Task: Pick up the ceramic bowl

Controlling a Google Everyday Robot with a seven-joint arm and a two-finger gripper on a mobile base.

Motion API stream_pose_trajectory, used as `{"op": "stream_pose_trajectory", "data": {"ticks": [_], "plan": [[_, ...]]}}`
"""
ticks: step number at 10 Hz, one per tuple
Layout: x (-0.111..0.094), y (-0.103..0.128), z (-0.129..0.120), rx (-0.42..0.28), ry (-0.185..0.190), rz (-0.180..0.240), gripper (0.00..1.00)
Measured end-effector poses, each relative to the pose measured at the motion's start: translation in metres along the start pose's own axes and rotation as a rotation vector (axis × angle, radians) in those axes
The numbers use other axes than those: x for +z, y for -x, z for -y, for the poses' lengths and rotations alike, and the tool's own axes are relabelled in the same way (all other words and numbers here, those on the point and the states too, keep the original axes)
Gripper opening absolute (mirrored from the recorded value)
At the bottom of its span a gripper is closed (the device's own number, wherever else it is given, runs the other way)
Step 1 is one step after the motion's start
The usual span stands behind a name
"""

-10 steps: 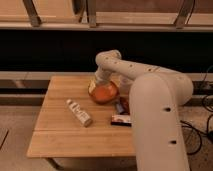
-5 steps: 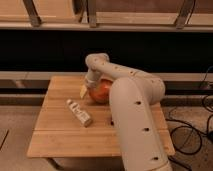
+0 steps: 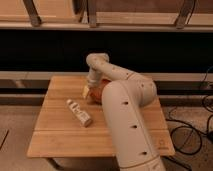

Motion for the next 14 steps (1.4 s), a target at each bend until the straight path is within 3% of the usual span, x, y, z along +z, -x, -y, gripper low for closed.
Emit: {"op": "stream_pose_trajectory", "data": {"ticks": [4, 7, 9, 14], "plan": [[0.009, -0.002, 0.003, 0.060, 0.022, -0.029, 0.07], [0.000, 0.004, 0.007, 0.084, 0.010, -0.012, 0.00], [-0.033, 0.018, 0.017, 0.090, -0.032, 0.051, 0.00], [-0.173, 0.048, 0.025, 0.016, -0.216, 0.270, 0.00]]}}
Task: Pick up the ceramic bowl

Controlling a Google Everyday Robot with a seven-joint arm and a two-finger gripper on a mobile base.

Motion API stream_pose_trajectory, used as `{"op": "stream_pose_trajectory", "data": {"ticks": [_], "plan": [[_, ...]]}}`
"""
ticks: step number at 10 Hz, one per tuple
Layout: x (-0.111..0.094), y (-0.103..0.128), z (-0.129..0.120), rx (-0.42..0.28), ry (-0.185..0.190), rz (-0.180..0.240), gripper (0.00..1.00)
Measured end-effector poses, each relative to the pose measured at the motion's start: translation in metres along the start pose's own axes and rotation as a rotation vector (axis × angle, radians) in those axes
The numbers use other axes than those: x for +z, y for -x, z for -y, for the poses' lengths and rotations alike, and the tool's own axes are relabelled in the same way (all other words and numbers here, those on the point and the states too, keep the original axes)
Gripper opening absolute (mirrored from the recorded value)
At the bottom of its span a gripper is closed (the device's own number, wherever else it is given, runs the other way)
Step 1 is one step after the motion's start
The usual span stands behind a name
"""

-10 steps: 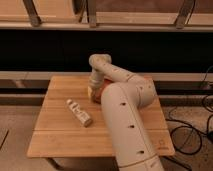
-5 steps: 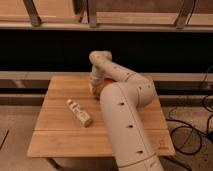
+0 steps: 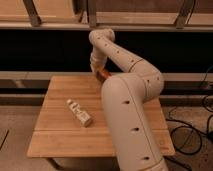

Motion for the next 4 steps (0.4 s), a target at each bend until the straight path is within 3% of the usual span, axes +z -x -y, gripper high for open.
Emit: {"op": "stream_pose_trajectory", "data": {"ticks": [3, 4], "plan": [[-0.067, 0.018, -0.014, -0.016, -0.076, 0.095, 0.00], [-0.078, 0.018, -0.018, -0.012, -0.089, 0.105, 0.00]]}}
